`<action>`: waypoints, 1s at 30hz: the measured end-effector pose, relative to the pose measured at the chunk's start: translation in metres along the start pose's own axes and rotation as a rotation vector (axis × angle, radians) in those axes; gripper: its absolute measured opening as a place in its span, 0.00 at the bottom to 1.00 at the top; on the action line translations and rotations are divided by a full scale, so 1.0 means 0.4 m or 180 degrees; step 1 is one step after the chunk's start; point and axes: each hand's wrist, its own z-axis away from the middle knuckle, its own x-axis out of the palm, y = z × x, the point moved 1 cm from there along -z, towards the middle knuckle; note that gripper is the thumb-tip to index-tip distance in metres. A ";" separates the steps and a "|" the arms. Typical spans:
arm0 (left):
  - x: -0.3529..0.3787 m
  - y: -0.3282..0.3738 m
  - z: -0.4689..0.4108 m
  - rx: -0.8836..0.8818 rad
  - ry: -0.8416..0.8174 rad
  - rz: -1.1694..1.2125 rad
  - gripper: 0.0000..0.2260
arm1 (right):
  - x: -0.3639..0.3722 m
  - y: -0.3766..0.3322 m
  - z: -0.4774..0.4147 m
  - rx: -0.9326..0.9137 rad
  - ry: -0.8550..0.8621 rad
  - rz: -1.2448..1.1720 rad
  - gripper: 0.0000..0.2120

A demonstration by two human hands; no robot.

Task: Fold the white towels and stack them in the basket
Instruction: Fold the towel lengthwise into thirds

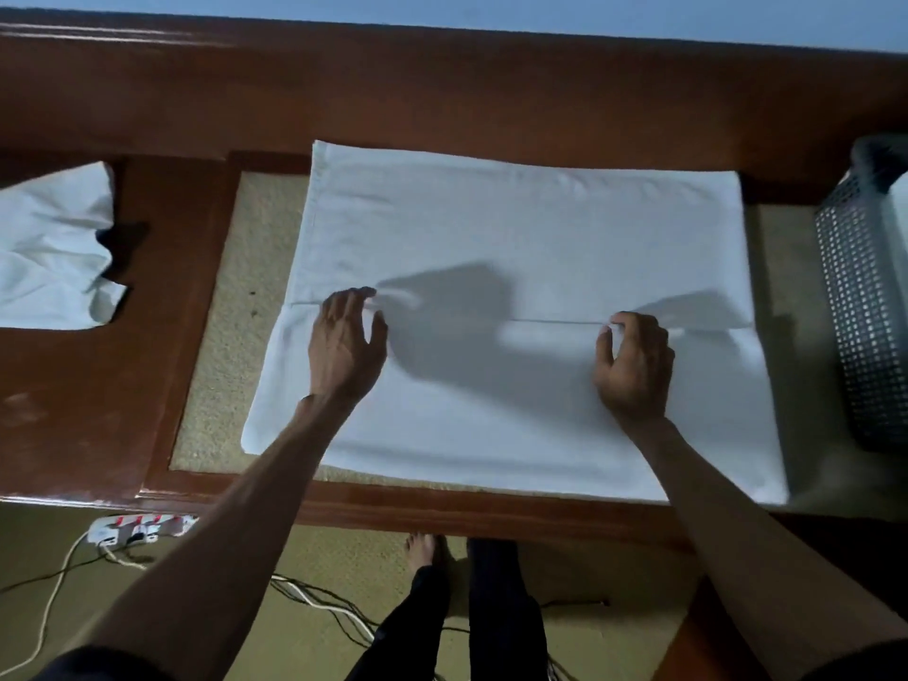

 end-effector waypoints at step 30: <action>0.208 0.299 -0.639 0.1067 -0.1678 -0.2254 0.20 | 0.073 -0.024 -0.688 -0.1227 -0.1947 0.1452 0.25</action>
